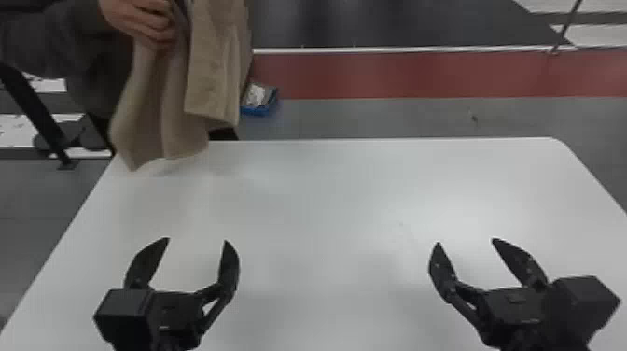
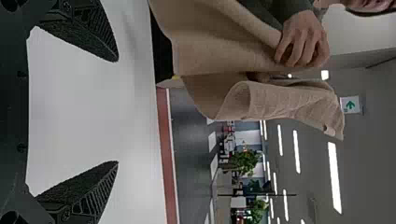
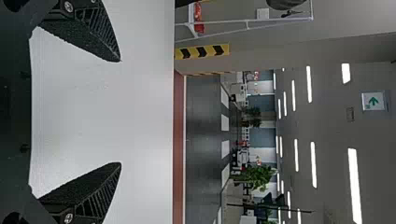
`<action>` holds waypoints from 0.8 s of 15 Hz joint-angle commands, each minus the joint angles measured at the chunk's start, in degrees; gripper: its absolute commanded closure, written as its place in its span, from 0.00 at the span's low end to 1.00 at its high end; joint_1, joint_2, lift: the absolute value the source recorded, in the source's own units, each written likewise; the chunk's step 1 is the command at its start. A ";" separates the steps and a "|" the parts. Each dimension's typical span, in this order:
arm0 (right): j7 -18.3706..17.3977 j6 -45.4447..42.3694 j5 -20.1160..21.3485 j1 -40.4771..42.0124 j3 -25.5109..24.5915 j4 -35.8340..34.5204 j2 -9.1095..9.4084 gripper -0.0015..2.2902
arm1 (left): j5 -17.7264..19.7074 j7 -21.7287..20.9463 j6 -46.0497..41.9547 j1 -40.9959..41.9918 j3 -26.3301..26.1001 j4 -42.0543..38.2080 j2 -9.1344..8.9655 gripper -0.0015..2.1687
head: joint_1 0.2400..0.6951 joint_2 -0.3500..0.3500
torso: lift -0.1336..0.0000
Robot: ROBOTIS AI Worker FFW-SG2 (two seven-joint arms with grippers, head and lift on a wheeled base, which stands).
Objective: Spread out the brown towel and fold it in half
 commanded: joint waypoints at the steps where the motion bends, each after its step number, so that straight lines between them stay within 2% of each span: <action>1: 0.01 -0.12 0.00 -0.07 -0.10 0.27 0.05 0.04 | 0.18 0.00 0.00 -0.14 -0.03 0.30 -0.24 0.05 | 1.00 0.56 | 0.04; 12: 0.01 -0.12 0.35 -0.16 -0.63 0.80 0.05 0.04 | 0.88 0.00 0.00 -1.10 0.06 1.36 -0.24 0.05 | 1.00 0.55 | 0.04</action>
